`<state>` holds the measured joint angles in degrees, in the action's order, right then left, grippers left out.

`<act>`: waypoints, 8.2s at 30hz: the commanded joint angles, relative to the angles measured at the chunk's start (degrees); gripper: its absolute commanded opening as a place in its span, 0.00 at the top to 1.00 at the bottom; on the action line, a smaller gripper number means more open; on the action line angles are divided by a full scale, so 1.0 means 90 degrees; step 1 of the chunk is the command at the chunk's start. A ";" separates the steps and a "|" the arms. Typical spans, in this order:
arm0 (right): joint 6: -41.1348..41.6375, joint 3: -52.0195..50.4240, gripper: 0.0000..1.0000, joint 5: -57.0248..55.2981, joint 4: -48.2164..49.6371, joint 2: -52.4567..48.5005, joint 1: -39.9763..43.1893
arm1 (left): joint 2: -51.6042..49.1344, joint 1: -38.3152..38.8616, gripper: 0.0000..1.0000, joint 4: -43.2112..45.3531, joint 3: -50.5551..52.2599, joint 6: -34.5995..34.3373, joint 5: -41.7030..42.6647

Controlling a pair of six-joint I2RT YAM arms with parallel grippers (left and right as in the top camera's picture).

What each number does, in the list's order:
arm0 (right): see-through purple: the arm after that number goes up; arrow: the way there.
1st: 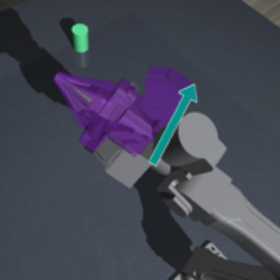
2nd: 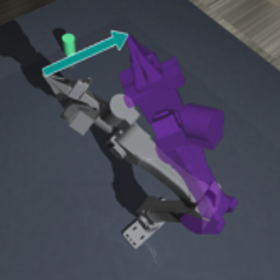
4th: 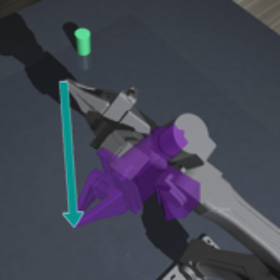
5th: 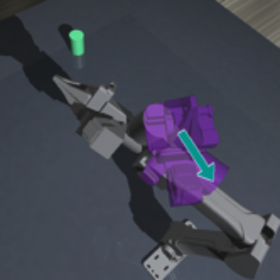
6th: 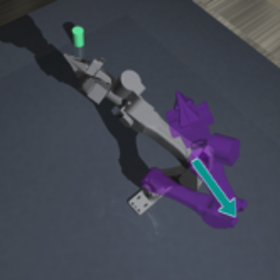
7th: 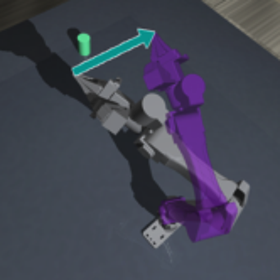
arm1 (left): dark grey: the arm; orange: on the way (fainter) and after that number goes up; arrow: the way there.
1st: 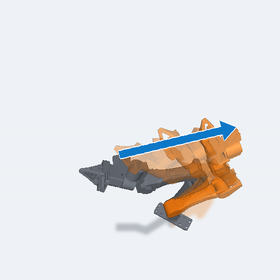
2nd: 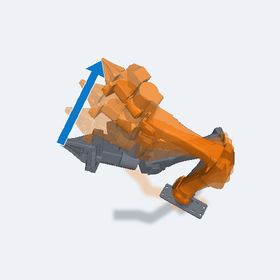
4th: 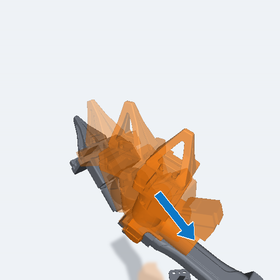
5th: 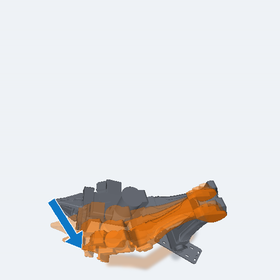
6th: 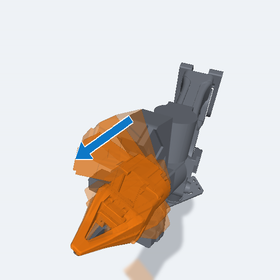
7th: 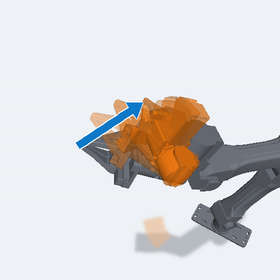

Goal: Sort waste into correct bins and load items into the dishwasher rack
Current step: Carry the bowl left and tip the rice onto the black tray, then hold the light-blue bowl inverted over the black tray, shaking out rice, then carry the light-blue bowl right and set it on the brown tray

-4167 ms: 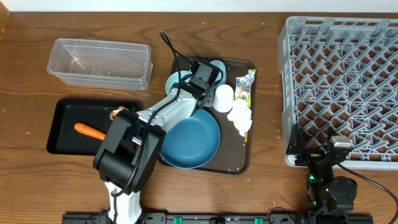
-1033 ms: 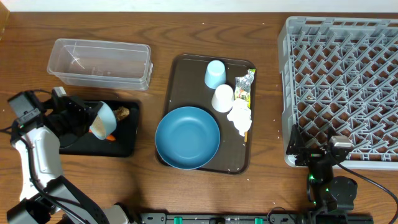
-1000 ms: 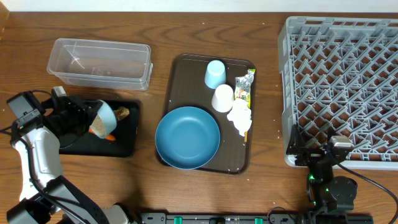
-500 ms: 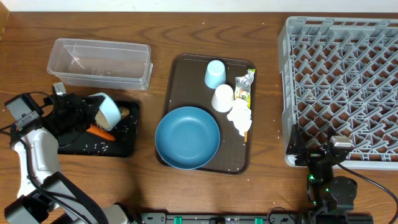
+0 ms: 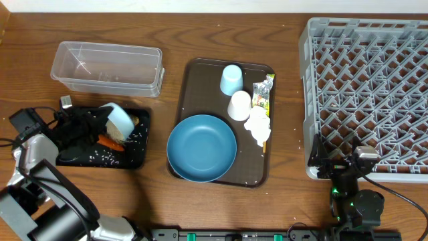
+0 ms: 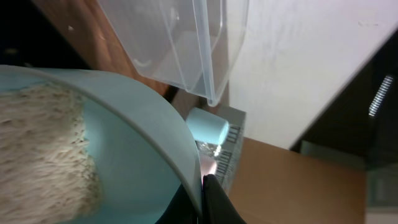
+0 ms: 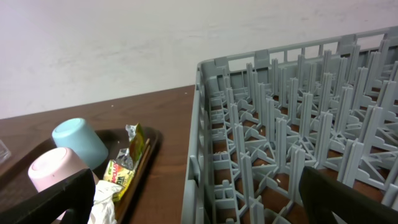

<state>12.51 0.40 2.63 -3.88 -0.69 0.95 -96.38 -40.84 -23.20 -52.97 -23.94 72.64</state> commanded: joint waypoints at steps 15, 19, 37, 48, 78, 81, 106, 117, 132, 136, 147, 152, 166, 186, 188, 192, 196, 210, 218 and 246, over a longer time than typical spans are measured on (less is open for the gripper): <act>-0.0066 -0.0010 0.01 0.0022 -0.0024 0.0039 0.0100 | -0.0056 -0.0430 0.94 0.0114 0.0024 -0.0338 0.1052; -0.0066 -0.0010 0.01 0.0022 -0.0024 0.0039 0.0100 | -0.0056 -0.0743 0.94 0.0114 0.0024 -0.0578 0.1205; -0.0066 -0.0010 0.01 0.0022 -0.0024 0.0039 0.0100 | -0.0070 -0.0855 0.94 -0.0265 0.0029 -0.0675 0.1231; -0.0066 -0.0010 0.01 0.0022 -0.0024 0.0039 0.0100 | -0.0073 -0.0848 0.94 -0.0199 0.0029 -0.0702 0.1940; -0.0066 -0.0010 0.01 0.0022 -0.0024 0.0039 0.0100 | -0.0080 -0.0848 0.94 0.0442 0.0029 -0.0792 0.1734; -0.0066 -0.0010 0.01 0.0022 -0.0024 0.0039 0.0100 | -0.0080 -0.0848 0.94 0.0546 0.0029 -0.0738 0.1542; -0.0066 -0.0010 0.01 0.0022 -0.0024 0.0039 0.0100 | -0.0158 -0.0806 0.94 0.1086 0.0029 -0.0583 0.1637; -0.0066 -0.0010 0.01 0.0022 -0.0024 0.0039 0.0100 | -0.0187 -0.0770 0.94 0.1093 0.0029 -0.0840 0.1647; -0.0066 -0.0010 0.01 0.0022 -0.0024 0.0039 0.0100 | -0.0189 -0.0716 0.94 0.0908 0.0029 -0.0444 0.1100; -0.0068 -0.0010 0.01 0.0022 -0.0024 0.0039 0.0100 | -0.0185 -0.0673 0.94 0.1027 0.0029 -0.0284 0.1515; -0.0066 -0.0010 0.01 0.0022 -0.0024 0.0039 0.0100 | -0.0187 -0.0678 0.94 0.1639 0.0027 -0.0763 0.1615; -0.0066 -0.0010 0.01 0.0022 -0.0024 0.0039 0.0100 | -0.0185 -0.0600 0.94 0.1729 0.0027 -0.1018 0.1943; -0.0066 -0.0010 0.01 0.0022 -0.0024 0.0039 0.0100 | 0.1571 -0.0163 0.94 0.1734 0.0027 -0.1491 0.1319; -0.0066 -0.0010 0.01 0.0022 -0.0024 0.0039 0.0100 | 0.3980 0.3711 0.94 0.0316 -0.0209 -0.1622 -0.4544; -0.0066 -0.0010 0.01 0.0022 -0.0024 0.0039 0.0100 | 0.3968 0.4313 0.94 0.0452 -0.0211 -0.1503 -0.5304; -0.0066 -0.0010 0.01 0.0022 -0.0024 0.0039 0.0100 | 0.3864 0.5530 0.94 0.0733 -0.0211 -0.1098 -0.6693; -0.0066 -0.0010 0.01 0.0022 -0.0024 0.0039 0.0100 | 0.3495 0.6601 0.94 0.0986 -0.0211 -0.0945 -0.8051; -0.0066 -0.0010 0.01 0.0022 -0.0024 0.0039 0.0100 | 0.1137 0.7708 0.94 0.2834 -0.0211 0.0051 -0.9245; -0.0066 -0.0010 0.01 0.0022 -0.0024 0.0039 0.0100 | 0.0138 0.7941 0.94 0.3371 -0.0211 0.0260 -0.9253; -0.0066 -0.0010 0.01 0.0022 -0.0024 0.0039 0.0100 | 0.1331 0.7939 0.62 0.2647 -0.0211 0.0257 -0.9435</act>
<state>12.49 0.40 2.63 -3.86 -0.69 0.95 -89.32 30.59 2.63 -53.41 -22.15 -10.96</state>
